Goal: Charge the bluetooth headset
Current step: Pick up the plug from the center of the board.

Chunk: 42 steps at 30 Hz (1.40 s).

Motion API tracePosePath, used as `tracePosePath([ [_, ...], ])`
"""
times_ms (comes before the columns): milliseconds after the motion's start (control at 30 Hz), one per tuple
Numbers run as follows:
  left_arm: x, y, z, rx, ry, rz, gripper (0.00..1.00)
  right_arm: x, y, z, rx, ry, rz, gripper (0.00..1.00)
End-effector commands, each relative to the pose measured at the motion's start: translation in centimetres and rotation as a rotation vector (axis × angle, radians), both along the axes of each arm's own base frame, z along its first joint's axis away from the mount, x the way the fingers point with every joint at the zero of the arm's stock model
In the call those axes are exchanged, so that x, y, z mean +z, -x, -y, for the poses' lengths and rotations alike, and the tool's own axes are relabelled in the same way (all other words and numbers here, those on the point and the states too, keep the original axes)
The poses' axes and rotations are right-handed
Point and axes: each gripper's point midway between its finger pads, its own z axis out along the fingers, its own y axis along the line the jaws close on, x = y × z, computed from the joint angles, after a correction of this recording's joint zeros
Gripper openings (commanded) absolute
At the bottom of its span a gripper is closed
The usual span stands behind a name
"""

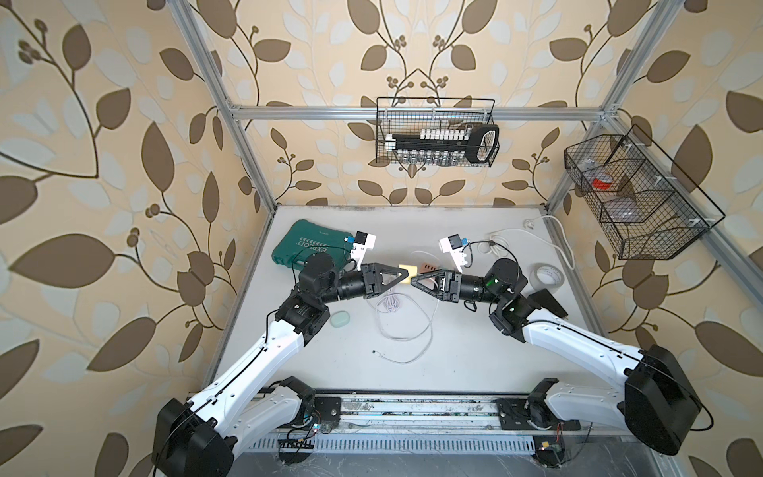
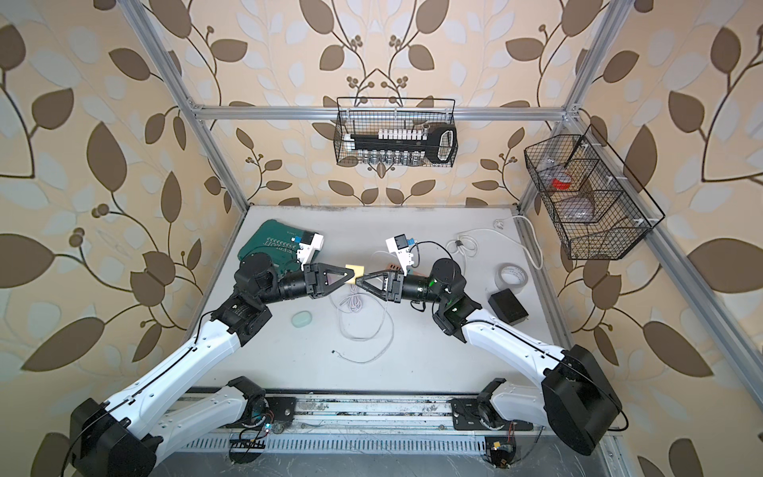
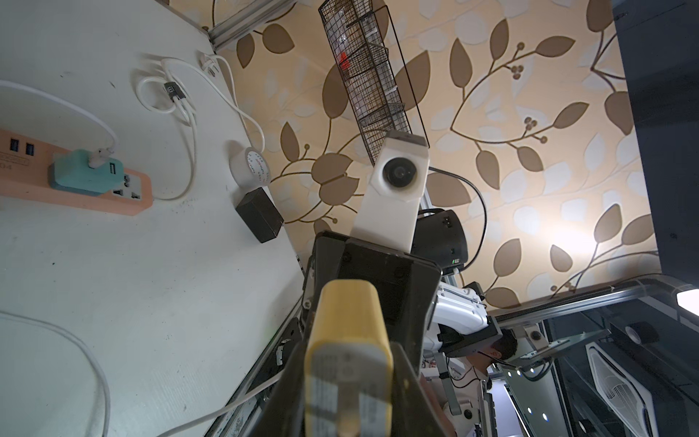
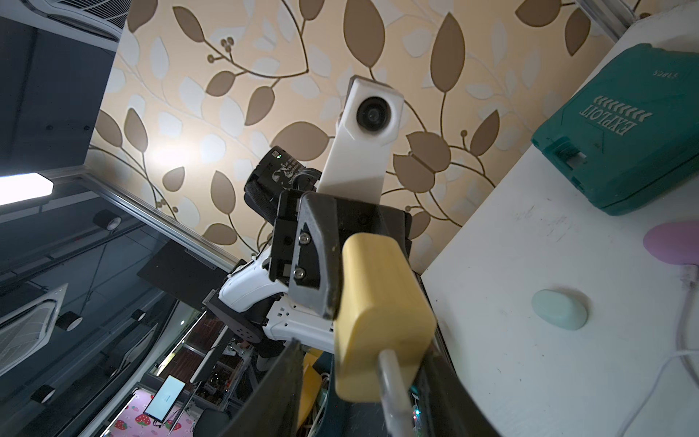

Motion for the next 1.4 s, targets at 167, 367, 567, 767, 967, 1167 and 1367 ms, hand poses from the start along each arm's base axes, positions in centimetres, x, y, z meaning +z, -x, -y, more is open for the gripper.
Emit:
tracePosePath([
  [167,1.2,1.3,0.1,-0.036,0.021,0.066,0.0,3.6,0.3,-0.3,0.03,-0.088,0.063,0.4],
  [367,1.0,1.5,0.2,-0.048,0.017,0.059,0.0,3.8,0.1,-0.4,0.029,-0.092,0.056,0.4],
  [567,0.8,1.6,0.2,-0.044,0.012,0.058,0.0,4.6,0.1,-0.6,0.038,-0.117,0.059,0.35],
  [767,0.9,1.7,0.1,-0.042,0.005,0.065,0.0,4.4,-0.1,-0.7,0.03,-0.102,0.063,0.21],
  [967,-0.1,1.3,-0.7,0.028,-0.064,0.039,0.74,2.6,-0.9,-0.5,0.0,0.018,0.068,0.16],
  [1167,-1.8,0.9,-3.4,0.18,-0.196,0.031,0.99,-0.1,-1.7,2.3,-0.108,0.3,0.117,0.16],
  [1367,-4.4,0.7,-5.7,0.263,-0.271,-0.038,0.99,-3.4,-3.6,7.1,-0.25,0.642,0.162,0.16],
])
